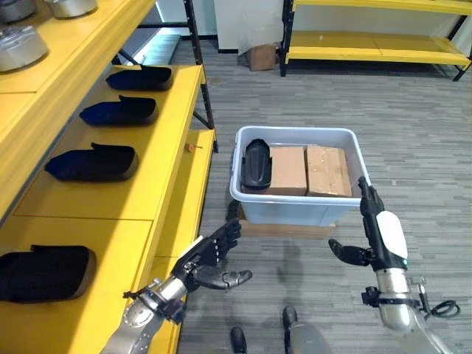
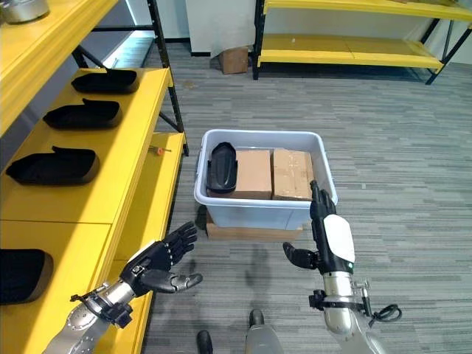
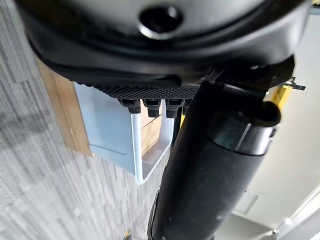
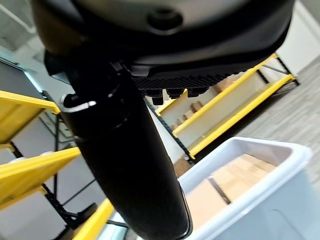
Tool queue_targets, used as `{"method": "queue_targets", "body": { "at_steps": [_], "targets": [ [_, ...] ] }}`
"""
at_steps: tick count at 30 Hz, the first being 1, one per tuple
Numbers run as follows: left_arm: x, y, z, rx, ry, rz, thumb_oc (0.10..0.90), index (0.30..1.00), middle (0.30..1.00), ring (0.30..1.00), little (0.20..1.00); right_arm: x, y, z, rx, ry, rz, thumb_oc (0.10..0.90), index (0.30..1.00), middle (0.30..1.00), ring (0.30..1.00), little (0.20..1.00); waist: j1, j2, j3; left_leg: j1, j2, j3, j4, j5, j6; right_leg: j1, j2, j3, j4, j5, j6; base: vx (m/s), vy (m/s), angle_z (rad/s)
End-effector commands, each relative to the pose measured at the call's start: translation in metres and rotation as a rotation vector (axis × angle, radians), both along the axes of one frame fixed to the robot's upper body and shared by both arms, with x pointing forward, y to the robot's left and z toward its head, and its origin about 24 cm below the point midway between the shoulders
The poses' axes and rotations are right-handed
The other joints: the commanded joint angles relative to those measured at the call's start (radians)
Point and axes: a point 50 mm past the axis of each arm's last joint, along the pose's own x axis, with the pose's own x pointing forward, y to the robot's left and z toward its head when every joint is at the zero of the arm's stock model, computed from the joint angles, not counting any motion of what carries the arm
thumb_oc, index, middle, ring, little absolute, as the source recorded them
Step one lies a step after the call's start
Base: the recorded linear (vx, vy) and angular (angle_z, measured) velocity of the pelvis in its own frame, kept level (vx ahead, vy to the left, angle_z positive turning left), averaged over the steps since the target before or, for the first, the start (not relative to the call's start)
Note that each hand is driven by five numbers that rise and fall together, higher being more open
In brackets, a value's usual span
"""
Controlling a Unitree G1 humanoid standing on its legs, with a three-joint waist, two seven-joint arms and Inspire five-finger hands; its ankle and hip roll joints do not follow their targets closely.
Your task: Move parts from the plastic box to the shelf.
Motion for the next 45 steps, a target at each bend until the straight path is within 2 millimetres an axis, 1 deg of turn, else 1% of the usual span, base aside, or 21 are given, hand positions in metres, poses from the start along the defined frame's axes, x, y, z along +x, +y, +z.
{"method": "queue_targets", "body": {
  "at_steps": [1,5,9,12,17,19,20,22,24,26,27,28,29,31,32,33,34,36,39,42,45],
  "targets": [
    [-0.003,-0.001,0.023,-0.027,-0.147,-0.038,0.9,1.0,1.0,1.0,1.0,0.023,0.006,0.043,0.025,-0.227,0.06,0.9,1.0,1.0,1.0,1.0,0.008,-0.025,-0.07,0.035,0.013,-0.018,-0.007,-0.135,-0.003,-0.044,0.006,0.006,-0.015,0.134,0.048,0.1,-0.357,0.52],
    [-0.005,0.001,0.024,-0.005,-0.137,-0.056,0.9,1.0,1.0,1.0,1.0,0.025,0.012,0.042,-0.008,-0.208,0.113,0.9,1.0,1.0,1.0,1.0,0.026,-0.037,-0.082,0.046,0.04,-0.022,-0.007,-0.139,-0.016,-0.007,0.001,-0.023,-0.044,0.127,0.057,0.13,-0.408,0.38],
    [-0.004,0.003,0.025,0.006,-0.136,-0.037,0.9,1.0,1.0,1.0,1.0,0.028,0.014,0.044,-0.088,-0.208,0.113,0.9,1.0,1.0,1.0,1.0,0.032,-0.039,-0.094,0.051,0.064,-0.021,-0.007,-0.136,-0.034,0.036,0.004,-0.045,-0.042,0.09,0.039,0.12,-0.313,0.17],
    [-0.007,0.004,0.026,-0.037,-0.124,-0.007,0.9,1.0,1.0,1.0,1.0,0.031,0.0,0.049,-0.103,-0.219,0.049,0.9,1.0,1.0,1.0,1.0,0.038,-0.041,-0.108,0.055,0.108,-0.015,-0.007,-0.118,-0.063,0.09,0.025,-0.077,-0.034,0.03,0.003,0.15,-0.366,0.17],
    [0.0,0.006,0.027,-0.034,-0.14,0.037,0.9,1.0,1.0,1.0,1.0,0.041,-0.007,0.057,-0.113,-0.215,0.055,0.9,1.0,1.0,1.0,1.0,0.04,-0.034,-0.108,0.046,0.159,0.001,0.002,-0.085,-0.087,0.102,0.057,-0.103,0.015,-0.034,-0.044,0.08,-0.296,-0.02],
    [0.004,0.008,0.028,-0.032,-0.161,0.069,0.9,1.0,1.0,1.0,1.0,0.043,-0.006,0.058,-0.098,-0.22,0.073,0.9,1.0,1.0,1.0,1.0,0.036,-0.035,-0.1,0.017,0.173,0.002,0.079,-0.084,-0.088,0.095,0.068,-0.095,0.059,-0.061,-0.071,0.07,-0.298,-0.14],
    [0.005,0.008,0.029,-0.031,-0.171,0.074,0.9,1.0,1.0,1.0,1.0,0.042,-0.006,0.059,-0.091,-0.228,0.075,0.9,1.0,1.0,1.0,1.0,0.033,-0.035,-0.097,0.003,0.181,0.013,0.117,-0.069,-0.09,0.095,0.07,-0.098,0.067,-0.067,-0.079,0.05,-0.231,-0.07],
    [0.01,0.007,0.034,-0.046,-0.216,0.093,0.9,1.0,1.0,1.0,1.0,0.038,-0.005,0.056,-0.068,-0.237,0.083,0.9,1.0,1.0,1.0,1.0,0.023,-0.04,-0.087,-0.065,0.201,0.047,0.268,-0.026,-0.093,0.103,0.076,-0.112,0.076,-0.077,-0.104,0.05,-0.253,0.02],
    [0.014,0.008,0.035,-0.098,-0.217,0.123,0.9,1.0,1.0,1.0,1.0,0.032,-0.004,0.048,-0.058,-0.228,0.082,0.9,1.0,1.0,1.0,1.0,0.012,-0.041,-0.082,-0.124,0.193,0.071,0.39,-0.033,-0.086,0.114,0.08,-0.12,0.081,-0.084,-0.12,0.09,-0.195,0.22],
    [0.014,0.009,0.03,-0.115,-0.185,0.14,0.9,1.0,1.0,1.0,1.0,0.029,-0.001,0.042,-0.063,-0.219,0.09,0.9,1.0,1.0,1.0,1.0,0.013,-0.033,-0.077,-0.151,0.154,0.045,0.419,-0.048,-0.075,0.126,0.091,-0.102,0.084,-0.089,-0.124,0.12,-0.075,0.15],
    [0.014,0.009,0.027,-0.117,-0.169,0.15,0.9,1.0,1.0,1.0,1.0,0.029,0.002,0.04,-0.064,-0.213,0.103,0.9,1.0,1.0,1.0,1.0,0.018,-0.028,-0.077,-0.159,0.111,0.016,0.396,-0.057,-0.062,0.126,0.1,-0.078,0.09,-0.089,-0.123,0.15,-0.023,0.01],
    [0.013,0.01,0.026,-0.115,-0.165,0.155,0.9,1.0,1.0,1.0,1.0,0.028,0.004,0.039,-0.064,-0.211,0.111,0.9,1.0,1.0,1.0,1.0,0.019,-0.026,-0.077,-0.157,0.093,0.007,0.378,-0.062,-0.056,0.127,0.103,-0.066,0.093,-0.091,-0.121,0.22,0.032,-0.09],
    [0.01,0.012,0.024,-0.111,-0.161,0.164,0.9,1.0,1.0,1.0,1.0,0.028,0.006,0.041,-0.071,-0.217,0.131,0.9,1.0,1.0,1.0,1.0,0.02,-0.016,-0.076,-0.149,0.054,-0.007,0.305,-0.073,-0.048,0.132,0.117,-0.042,0.097,-0.096,-0.116,0.2,0.053,-0.19],
    [0.009,0.013,0.024,-0.109,-0.158,0.169,0.9,1.0,1.0,1.0,1.0,0.026,0.006,0.043,-0.075,-0.215,0.134,0.9,1.0,1.0,1.0,1.0,0.02,-0.011,-0.072,-0.153,0.03,-0.009,0.243,-0.059,-0.053,0.148,0.125,-0.029,0.09,-0.099,-0.11,0.17,0.067,-0.27],
    [0.007,0.014,0.025,-0.1,-0.163,0.17,0.9,1.0,1.0,1.0,1.0,0.024,0.004,0.044,-0.078,-0.212,0.132,0.9,1.0,1.0,1.0,1.0,0.021,-0.008,-0.07,-0.165,0.015,-0.012,0.202,-0.043,-0.058,0.162,0.13,-0.02,0.081,-0.1,-0.106,0.23,0.086,-0.21],
    [0.004,0.016,0.025,-0.083,-0.175,0.17,0.9,1.0,1.0,1.0,1.0,0.021,0.002,0.045,-0.083,-0.213,0.14,0.9,1.0,1.0,1.0,1.0,0.032,0.0,-0.064,-0.21,0.004,-0.034,0.136,0.02,-0.079,0.196,0.147,-0.005,0.065,-0.109,-0.106,0.21,0.074,-0.14],
    [0.003,0.016,0.026,-0.079,-0.177,0.171,0.9,1.0,1.0,1.0,1.0,0.02,0.002,0.045,-0.085,-0.212,0.142,0.9,1.0,1.0,1.0,1.0,0.034,0.001,-0.062,-0.218,0.004,-0.038,0.125,0.032,-0.083,0.202,0.15,-0.002,0.063,-0.111,-0.106,0.23,0.067,0.02],
    [0.0,0.02,0.027,-0.054,-0.199,0.188,0.9,1.0,1.0,1.0,1.0,0.018,0.002,0.046,-0.088,-0.212,0.161,0.9,1.0,1.0,1.0,1.0,0.048,0.009,-0.055,-0.268,0.013,-0.065,0.049,0.094,-0.101,0.231,0.163,0.017,0.06,-0.123,-0.11,0.22,0.066,-0.21],
    [0.002,0.023,0.033,-0.083,-0.242,0.19,0.9,1.0,1.0,1.0,1.0,0.016,0.002,0.047,-0.074,-0.223,0.184,0.9,1.0,1.0,1.0,1.0,0.053,0.014,-0.049,-0.311,0.036,-0.042,0.012,0.099,-0.115,0.261,0.155,0.015,0.075,-0.155,-0.11,0.39,0.181,-0.58],
    [0.013,0.021,0.039,-0.051,-0.3,0.234,0.9,1.0,1.0,1.0,1.0,0.022,0.013,0.055,-0.042,-0.267,0.25,0.9,1.0,1.0,1.0,1.0,0.046,0.021,-0.064,-0.257,0.036,-0.013,0.052,0.056,-0.097,0.28,0.128,0.001,0.077,-0.179,-0.106,0.47,0.254,-0.96],
    [0.02,0.023,0.041,-0.008,-0.292,0.3,0.9,1.0,1.0,1.0,1.0,0.026,0.016,0.061,-0.048,-0.277,0.249,0.9,1.0,1.0,1.0,1.0,0.05,0.008,-0.09,-0.192,0.003,-0.004,0.075,-0.016,-0.059,0.282,0.081,-0.045,0.063,-0.163,-0.081,0.51,0.282,-0.33]
  ]
}}
